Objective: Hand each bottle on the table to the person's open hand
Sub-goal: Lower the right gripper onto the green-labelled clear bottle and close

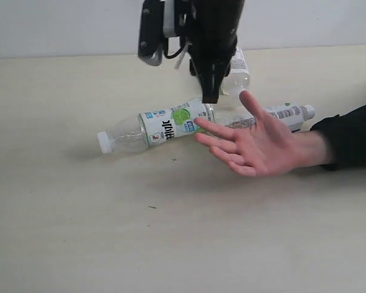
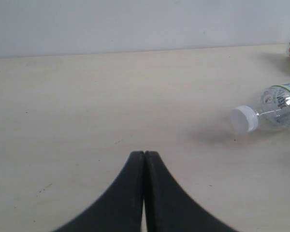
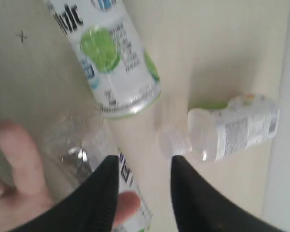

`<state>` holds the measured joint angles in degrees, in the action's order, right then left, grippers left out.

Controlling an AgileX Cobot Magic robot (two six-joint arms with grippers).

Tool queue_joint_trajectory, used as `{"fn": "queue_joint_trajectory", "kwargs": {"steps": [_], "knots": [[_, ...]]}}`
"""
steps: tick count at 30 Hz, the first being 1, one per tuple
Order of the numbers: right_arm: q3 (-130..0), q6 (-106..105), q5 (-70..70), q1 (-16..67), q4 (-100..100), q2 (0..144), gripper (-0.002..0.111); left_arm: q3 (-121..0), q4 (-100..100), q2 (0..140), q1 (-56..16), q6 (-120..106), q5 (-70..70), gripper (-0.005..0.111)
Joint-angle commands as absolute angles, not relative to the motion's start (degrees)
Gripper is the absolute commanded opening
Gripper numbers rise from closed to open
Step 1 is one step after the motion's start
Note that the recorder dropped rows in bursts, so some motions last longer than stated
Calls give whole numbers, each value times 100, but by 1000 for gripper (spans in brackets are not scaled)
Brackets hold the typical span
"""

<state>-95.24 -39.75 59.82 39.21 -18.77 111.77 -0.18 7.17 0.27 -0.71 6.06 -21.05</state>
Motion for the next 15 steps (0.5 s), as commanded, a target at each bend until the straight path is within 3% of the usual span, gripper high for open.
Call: {"fn": "queue_joint_trajectory", "kwargs": {"steps": [1,4,15], "knots": [[-9568,-4542,5526,4246,-1888,11449,61,0,723,0,-60,629,-2083,2],[-9568,-4570,5436,4403,-1912,11638,71,0,723,0,-60,629,-2083,2],[-9568,-4948,4847,4498,-1985,12247,79,0,723,0,-60,629,-2083,2]]}}
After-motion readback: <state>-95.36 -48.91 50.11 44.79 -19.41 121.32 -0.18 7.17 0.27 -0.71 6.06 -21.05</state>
